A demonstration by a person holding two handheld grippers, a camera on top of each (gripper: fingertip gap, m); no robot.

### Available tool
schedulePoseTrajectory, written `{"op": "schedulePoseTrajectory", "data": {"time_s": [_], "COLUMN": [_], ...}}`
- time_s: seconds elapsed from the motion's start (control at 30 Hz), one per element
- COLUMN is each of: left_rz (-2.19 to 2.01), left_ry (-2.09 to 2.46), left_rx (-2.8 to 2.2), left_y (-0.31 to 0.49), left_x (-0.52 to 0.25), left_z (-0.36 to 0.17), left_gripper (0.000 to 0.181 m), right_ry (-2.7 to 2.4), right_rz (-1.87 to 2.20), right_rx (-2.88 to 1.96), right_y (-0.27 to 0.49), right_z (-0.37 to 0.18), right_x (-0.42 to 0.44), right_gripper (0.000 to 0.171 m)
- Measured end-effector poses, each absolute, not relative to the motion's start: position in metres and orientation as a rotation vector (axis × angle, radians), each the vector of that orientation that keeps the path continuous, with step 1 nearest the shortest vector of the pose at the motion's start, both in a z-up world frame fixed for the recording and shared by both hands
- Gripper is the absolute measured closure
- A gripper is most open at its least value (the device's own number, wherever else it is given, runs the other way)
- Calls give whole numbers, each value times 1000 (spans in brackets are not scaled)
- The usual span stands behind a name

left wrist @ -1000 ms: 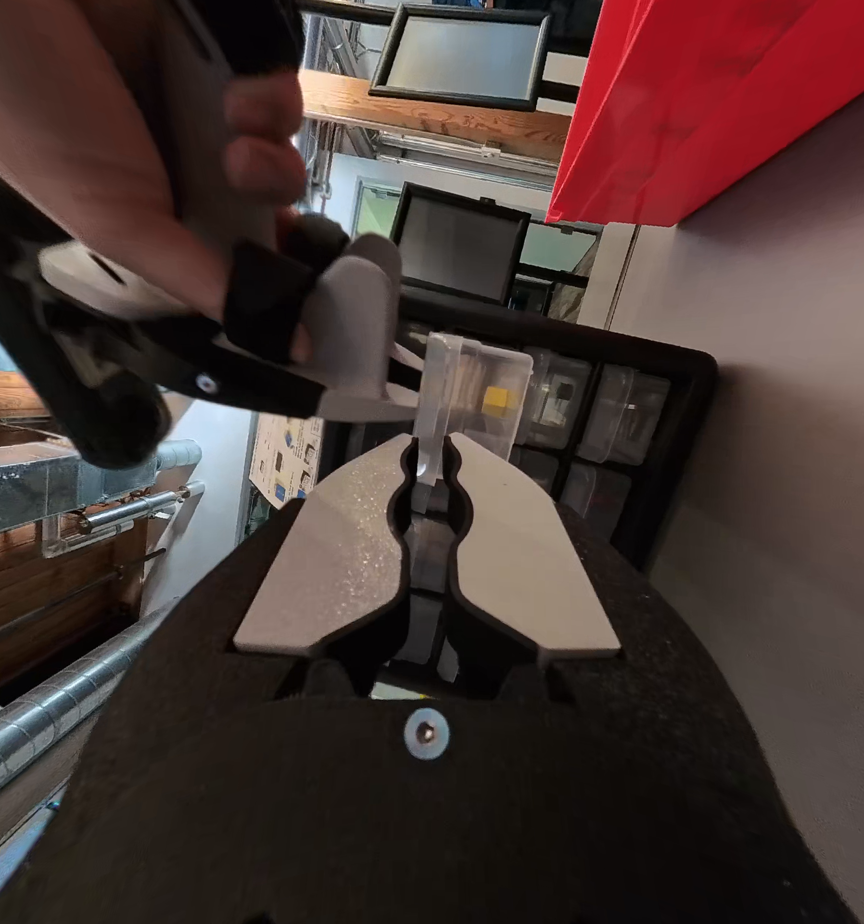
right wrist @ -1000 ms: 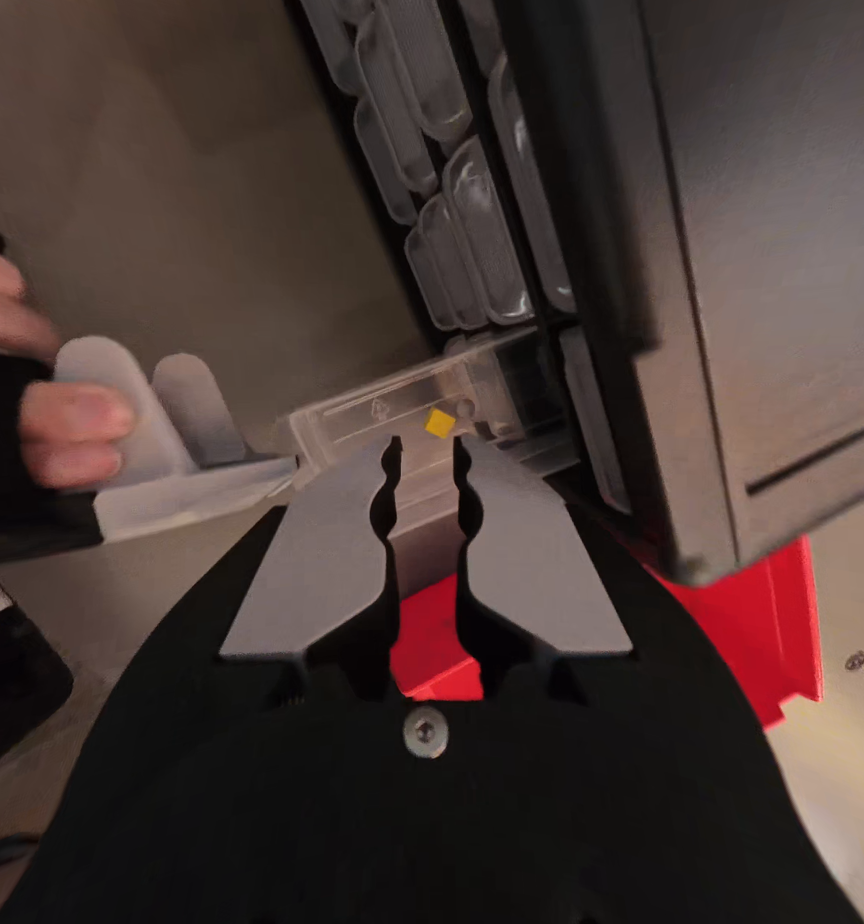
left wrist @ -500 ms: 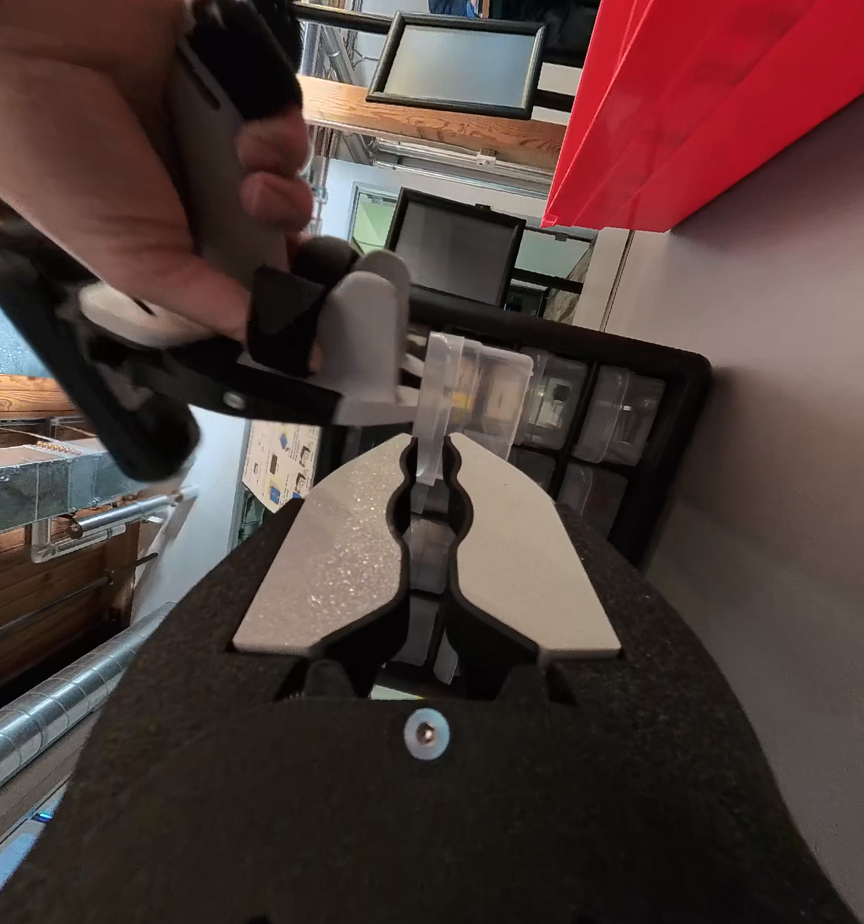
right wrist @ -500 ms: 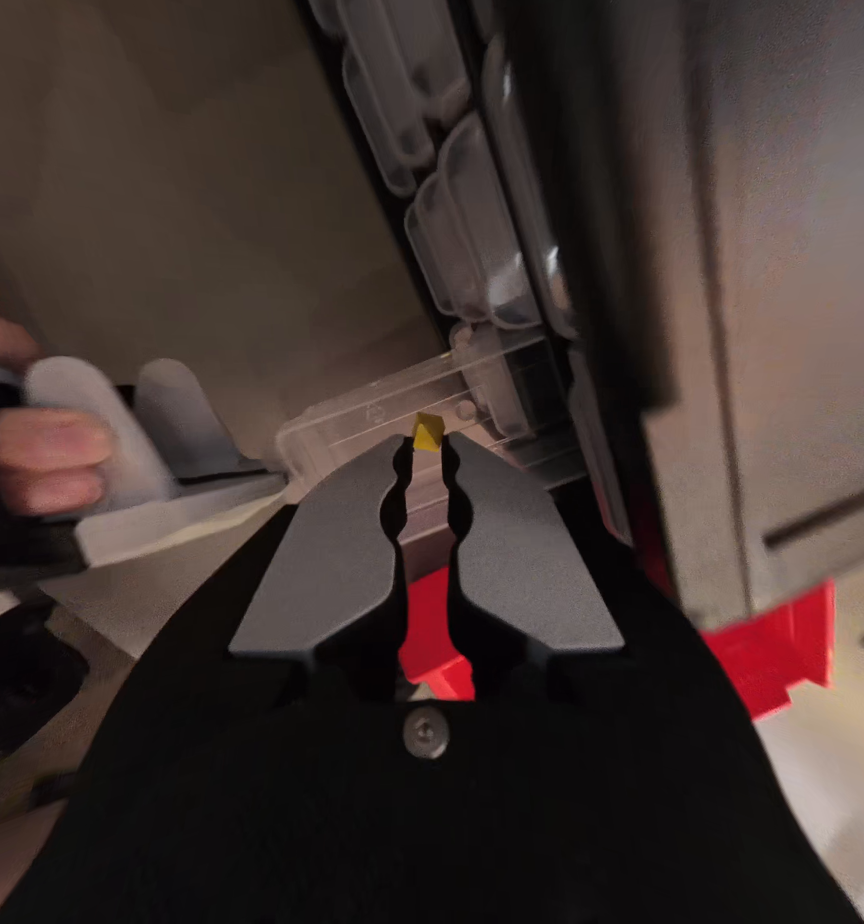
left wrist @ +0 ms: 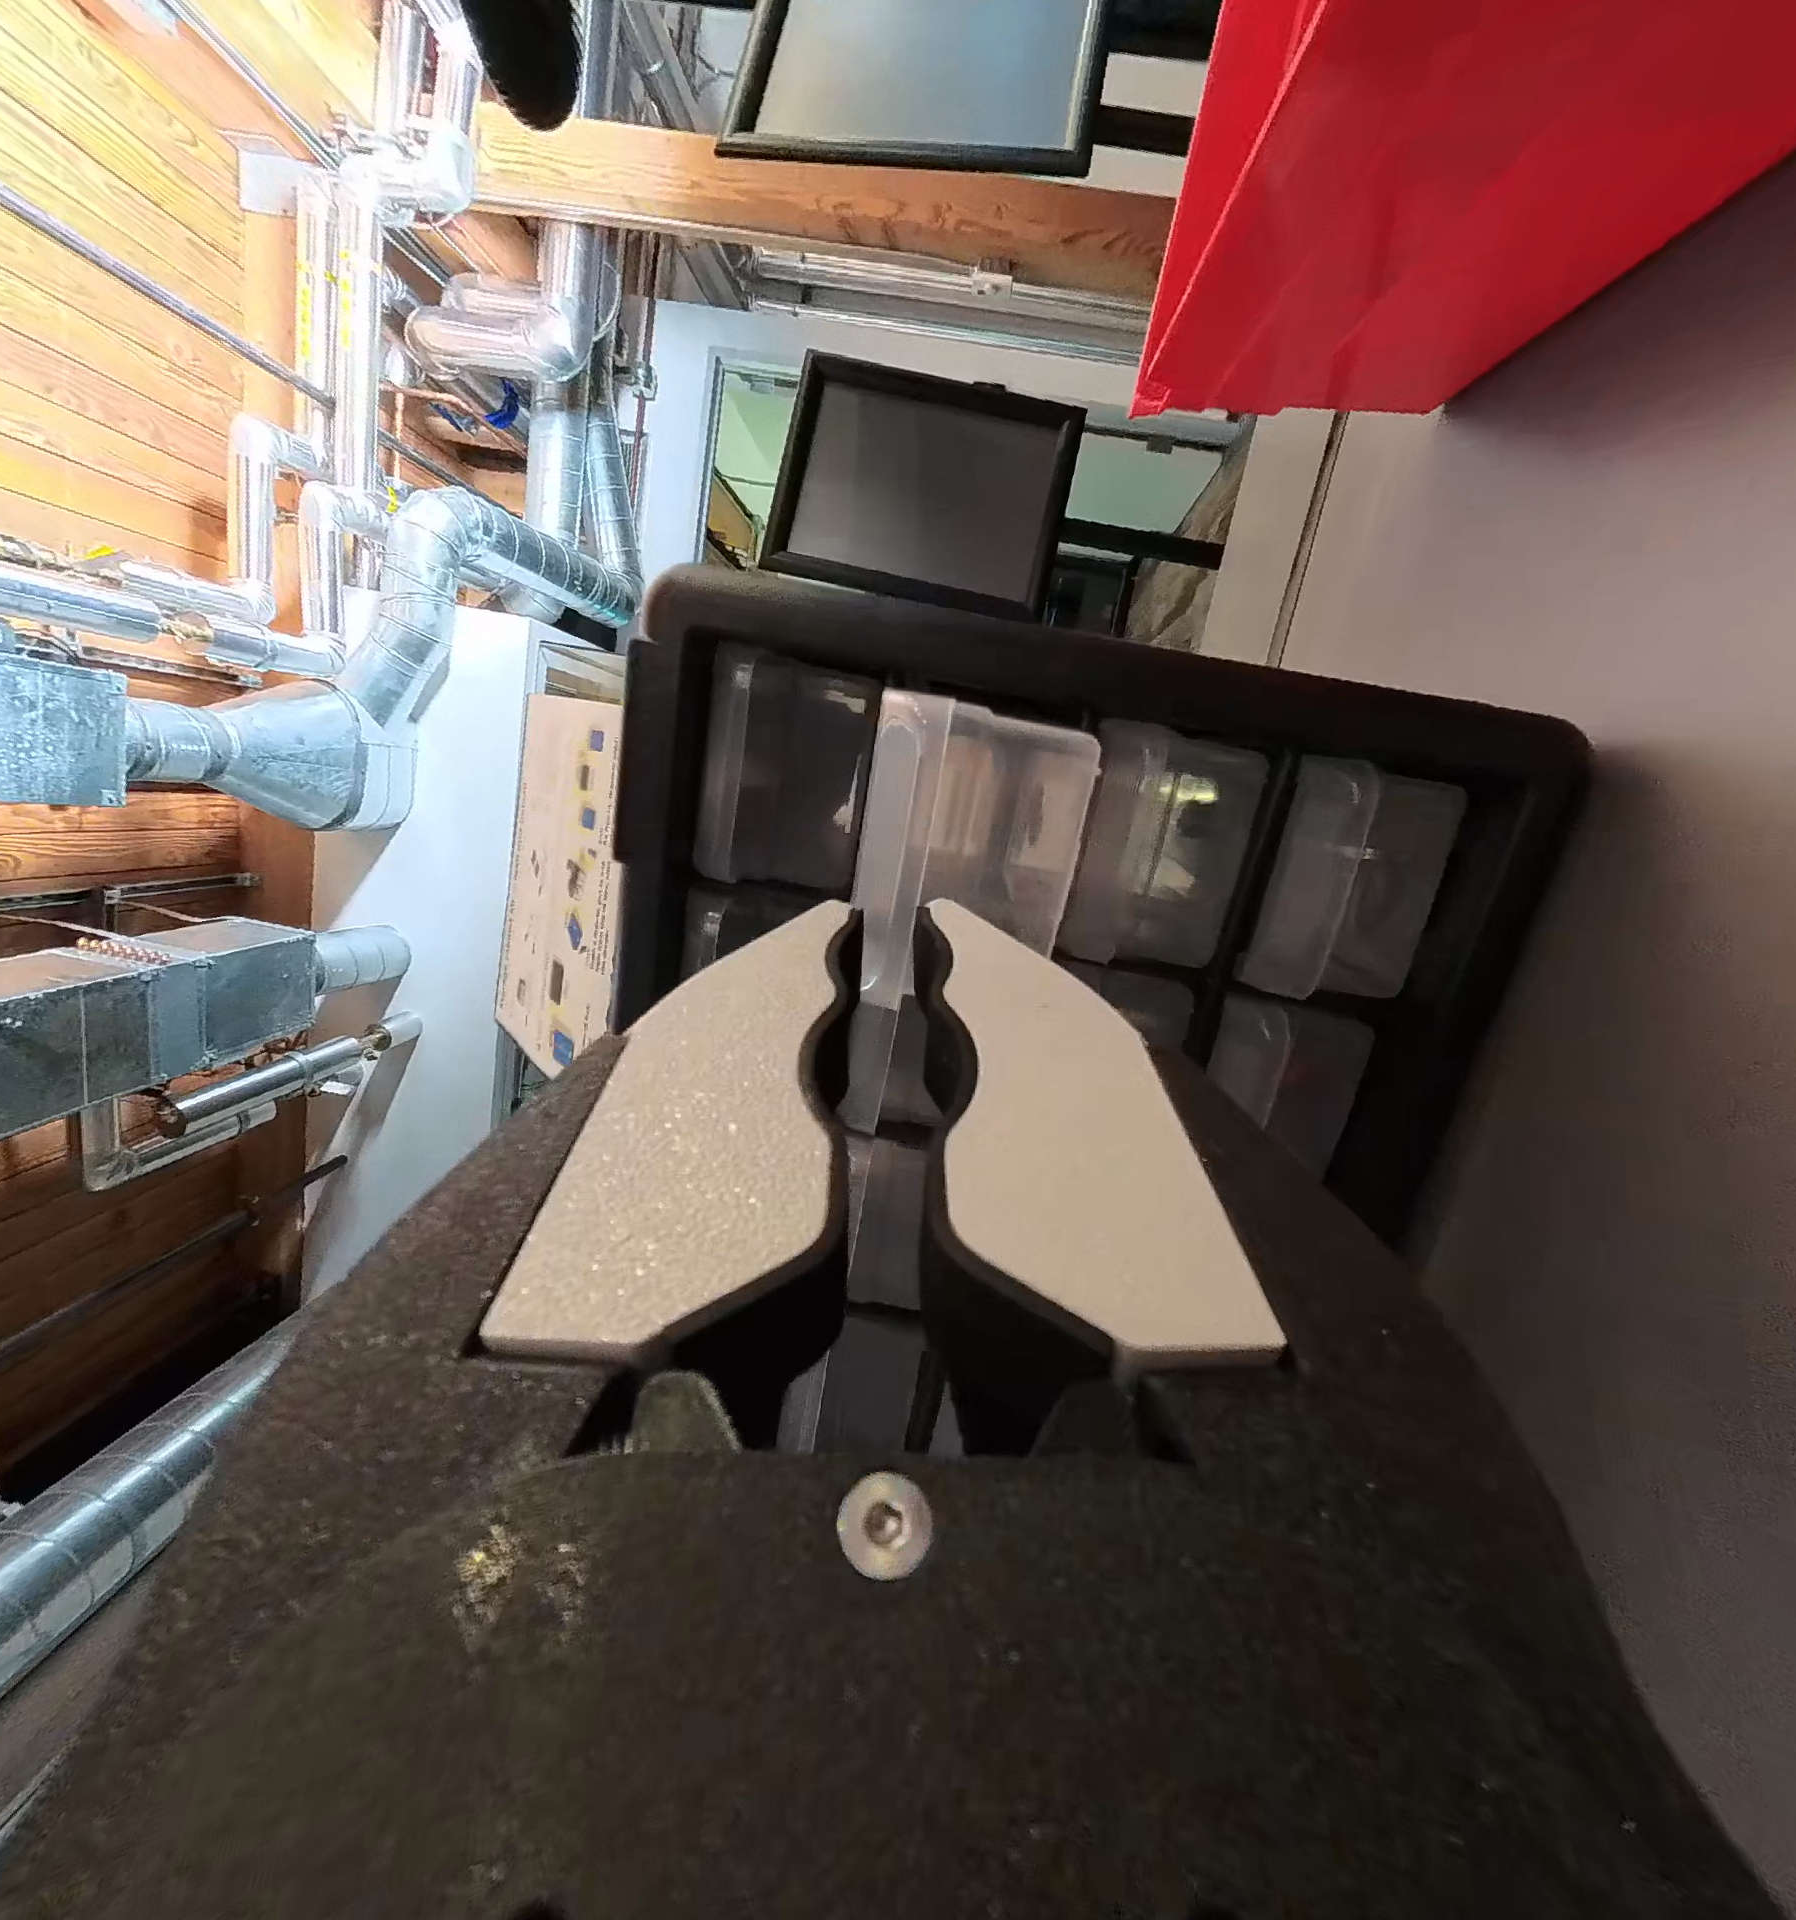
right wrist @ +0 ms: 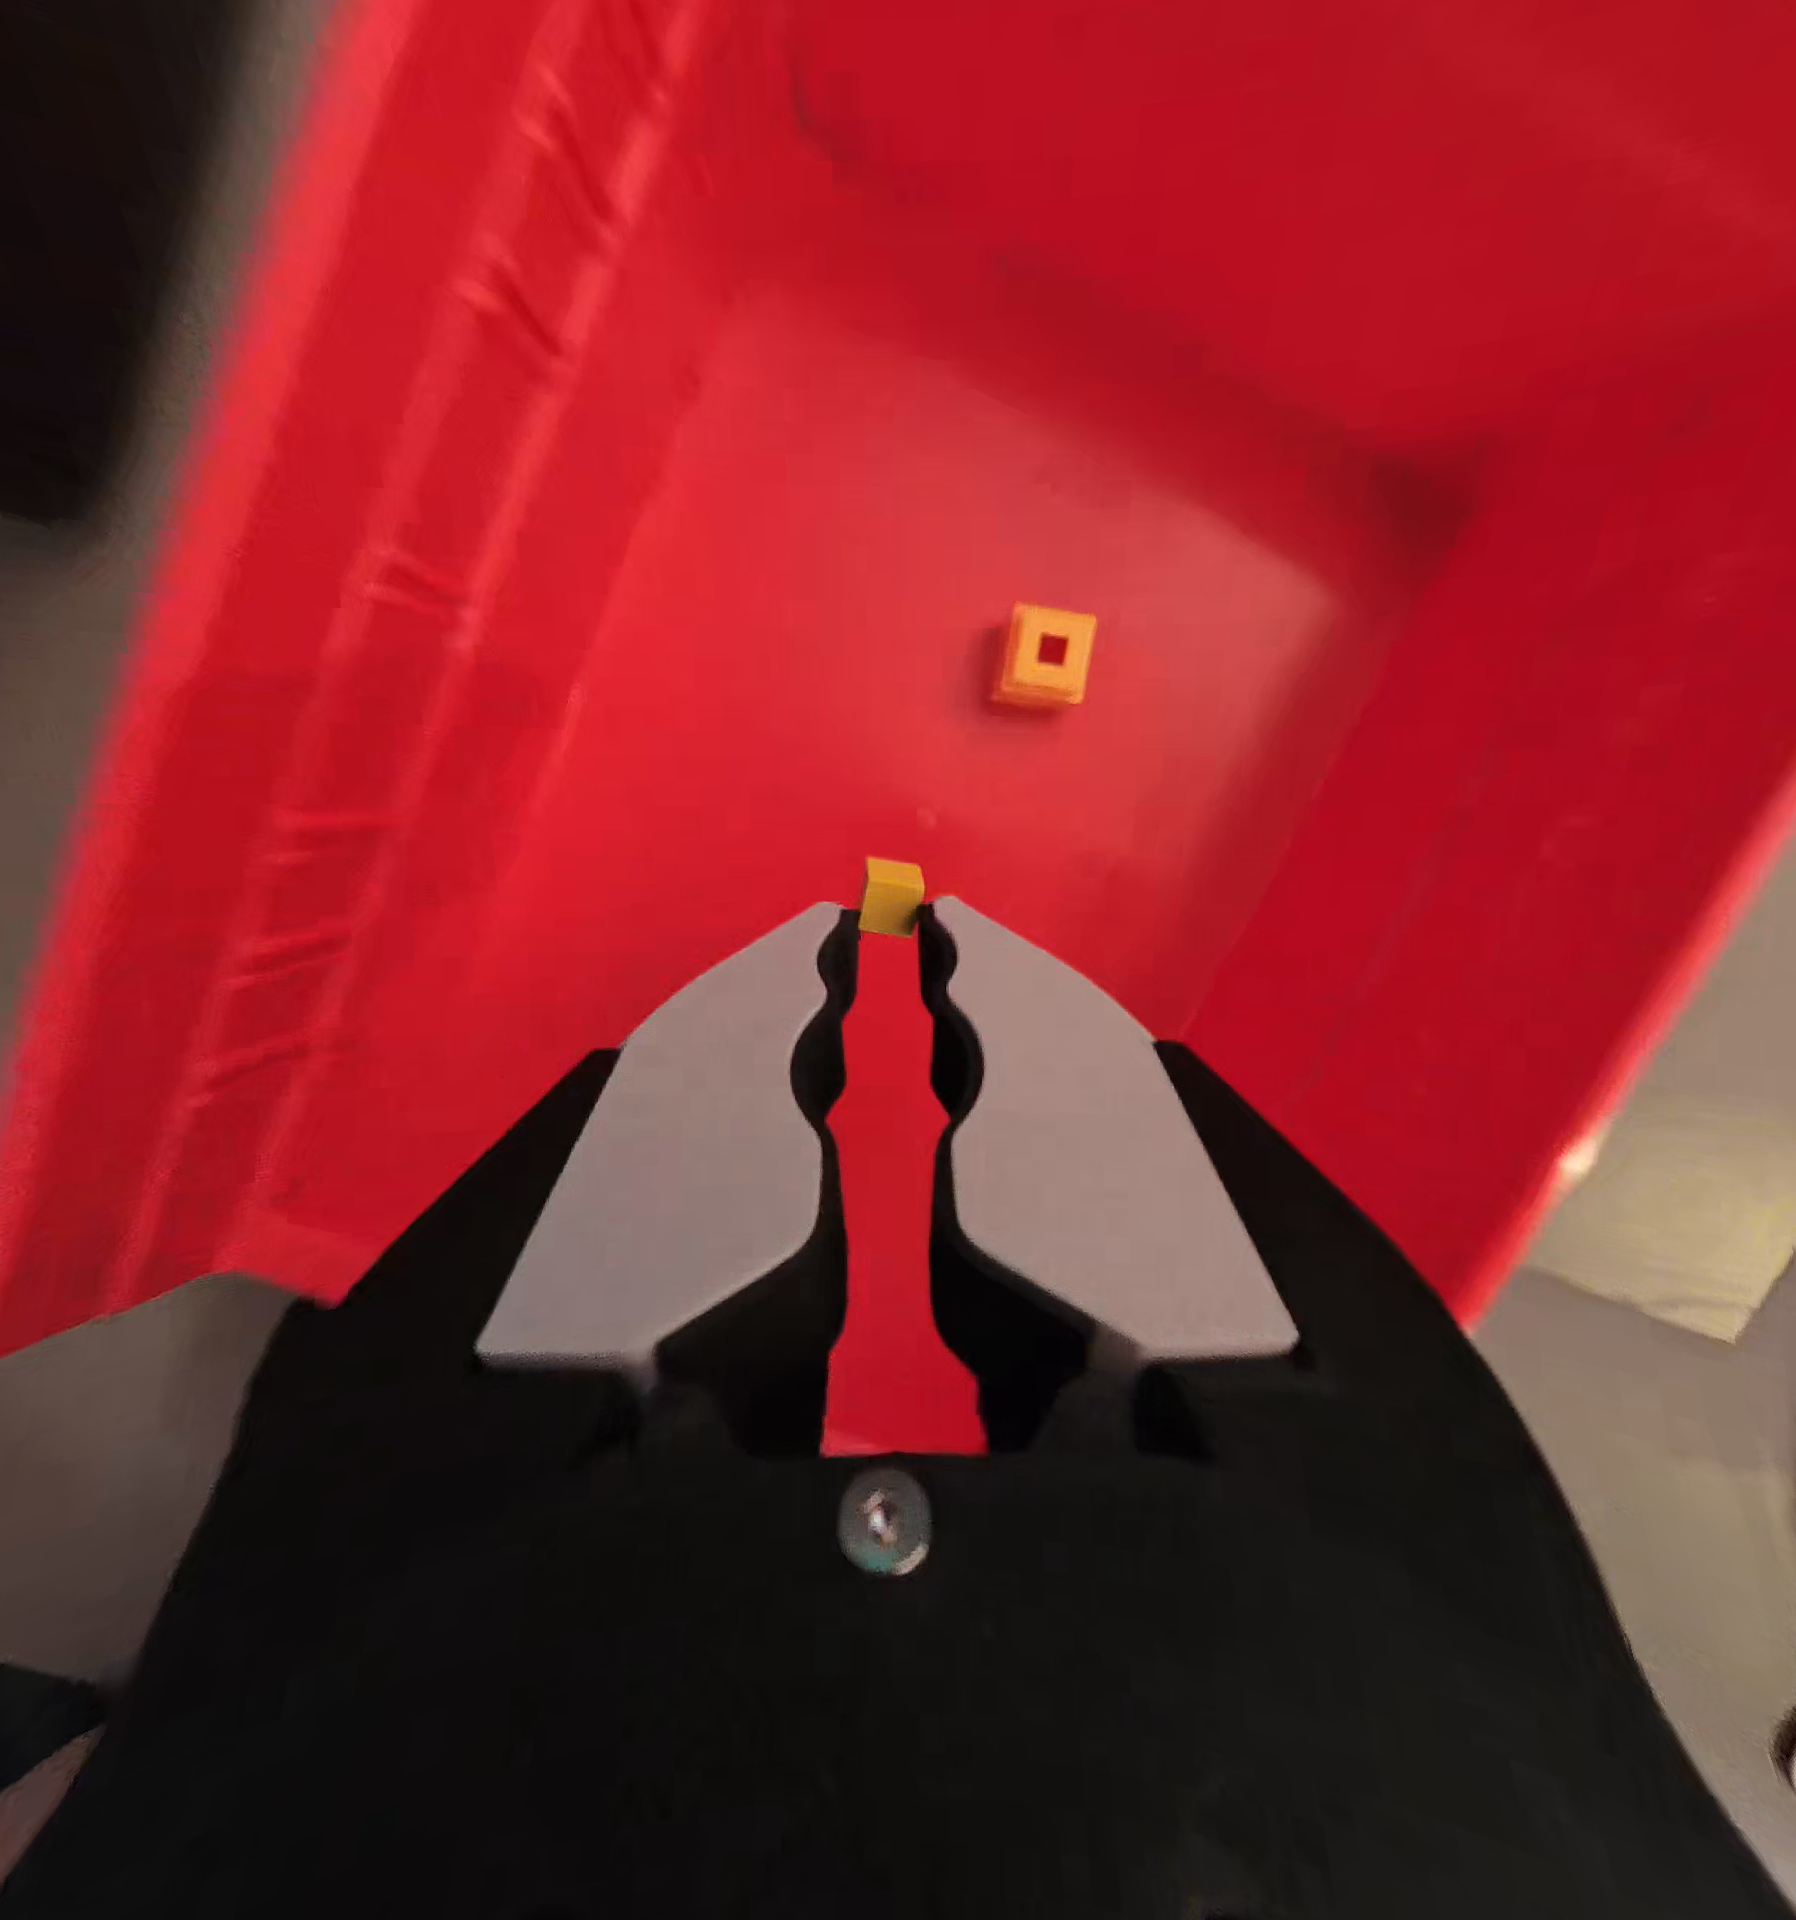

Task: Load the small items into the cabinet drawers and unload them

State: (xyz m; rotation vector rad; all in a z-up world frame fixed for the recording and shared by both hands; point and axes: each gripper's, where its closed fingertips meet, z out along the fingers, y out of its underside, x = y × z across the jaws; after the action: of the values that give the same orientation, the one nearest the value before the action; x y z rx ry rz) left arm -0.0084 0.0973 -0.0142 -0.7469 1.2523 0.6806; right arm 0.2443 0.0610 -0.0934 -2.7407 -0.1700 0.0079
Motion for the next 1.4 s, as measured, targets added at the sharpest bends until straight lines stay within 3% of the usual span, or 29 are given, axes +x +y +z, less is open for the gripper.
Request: {"op": "schedulePoseTrajectory", "data": {"time_s": [0.1, 0.43, 0.57, 0.77, 0.83, 0.9, 1.1, 1.4], "left_rz": [719, 735, 751, 730, 668, 617, 661, 675], "left_ry": [1262, 1242, 1240, 1217, 1202, 1228, 1294, 1243], "left_rx": [-749, -805, -807, -810, -841, -850, -741, -784], "left_y": [111, 139, 145, 145, 141, 133, 122, 144], "left_x": [-4, 9, 11, 14, 12, 9, -3, 4], "left_z": [-12, -13, -13, -14, -20, -32, -60, -57], "left_gripper": [173, 173, 173, 172, 152, 145, 155, 155], "right_ry": [-160, -174, -162, -139, -149, -172, -176, -154], "right_rz": [-60, -77, -55, -2, -9, -19, -3, 60], "right_rx": [-2847, -2904, -2887, -2749, -2726, -2721, -2664, -2600], "right_y": [61, 79, 81, 89, 88, 84, 82, 77], "right_z": [-125, -155, -154, -125, -118, -113, -100, -90], "right_x": [261, 263, 262, 258, 257, 257, 257, 260], "right_gripper": [159, 159, 147, 145, 145, 145, 145, 145]}}
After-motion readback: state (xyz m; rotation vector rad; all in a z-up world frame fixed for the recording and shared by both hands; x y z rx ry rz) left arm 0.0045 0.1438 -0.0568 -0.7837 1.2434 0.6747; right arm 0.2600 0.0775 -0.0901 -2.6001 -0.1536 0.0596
